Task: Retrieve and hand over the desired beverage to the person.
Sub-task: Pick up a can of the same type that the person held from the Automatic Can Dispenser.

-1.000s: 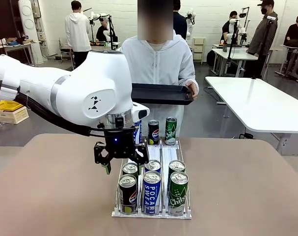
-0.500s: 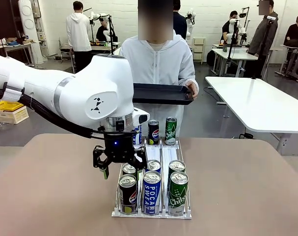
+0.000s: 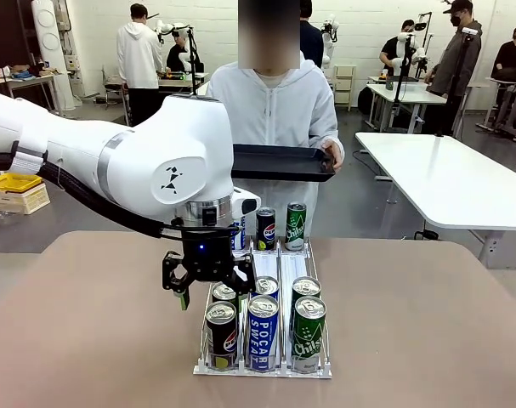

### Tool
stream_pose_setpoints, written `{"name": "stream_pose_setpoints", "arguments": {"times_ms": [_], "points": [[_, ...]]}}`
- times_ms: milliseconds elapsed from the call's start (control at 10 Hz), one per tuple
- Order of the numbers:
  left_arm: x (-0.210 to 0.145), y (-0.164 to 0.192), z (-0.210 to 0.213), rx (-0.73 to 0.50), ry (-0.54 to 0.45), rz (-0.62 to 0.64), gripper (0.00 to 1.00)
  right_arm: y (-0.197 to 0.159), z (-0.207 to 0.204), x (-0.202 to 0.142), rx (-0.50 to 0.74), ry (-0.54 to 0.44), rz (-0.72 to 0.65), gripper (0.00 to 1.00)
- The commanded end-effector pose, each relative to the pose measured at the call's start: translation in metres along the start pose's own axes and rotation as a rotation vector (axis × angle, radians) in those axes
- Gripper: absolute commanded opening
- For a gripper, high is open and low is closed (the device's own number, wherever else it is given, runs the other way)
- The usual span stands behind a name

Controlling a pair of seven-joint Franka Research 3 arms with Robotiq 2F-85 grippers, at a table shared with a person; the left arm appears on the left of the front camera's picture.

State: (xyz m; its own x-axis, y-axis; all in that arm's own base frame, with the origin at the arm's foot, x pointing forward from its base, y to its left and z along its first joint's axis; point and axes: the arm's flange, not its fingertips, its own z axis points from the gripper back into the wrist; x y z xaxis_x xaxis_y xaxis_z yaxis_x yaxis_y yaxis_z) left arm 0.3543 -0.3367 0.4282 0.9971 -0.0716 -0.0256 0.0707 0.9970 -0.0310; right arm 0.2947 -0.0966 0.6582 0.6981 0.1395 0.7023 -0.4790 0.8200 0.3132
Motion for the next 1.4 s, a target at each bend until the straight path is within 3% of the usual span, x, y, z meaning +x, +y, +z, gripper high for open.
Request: {"name": "stream_pose_setpoints", "arguments": {"times_ms": [0, 1300], "points": [[0.0, -0.002, -0.001, 0.002, 0.026, -0.028, 1.0, 0.0, -0.001, 0.001, -0.01, 0.006, -0.001, 1.0], [0.006, -0.014, -0.02, 0.048, 0.109, -0.002, 1.0, 0.0, -0.001, 0.001, -0.01, 0.006, -0.001, 1.0]]}}
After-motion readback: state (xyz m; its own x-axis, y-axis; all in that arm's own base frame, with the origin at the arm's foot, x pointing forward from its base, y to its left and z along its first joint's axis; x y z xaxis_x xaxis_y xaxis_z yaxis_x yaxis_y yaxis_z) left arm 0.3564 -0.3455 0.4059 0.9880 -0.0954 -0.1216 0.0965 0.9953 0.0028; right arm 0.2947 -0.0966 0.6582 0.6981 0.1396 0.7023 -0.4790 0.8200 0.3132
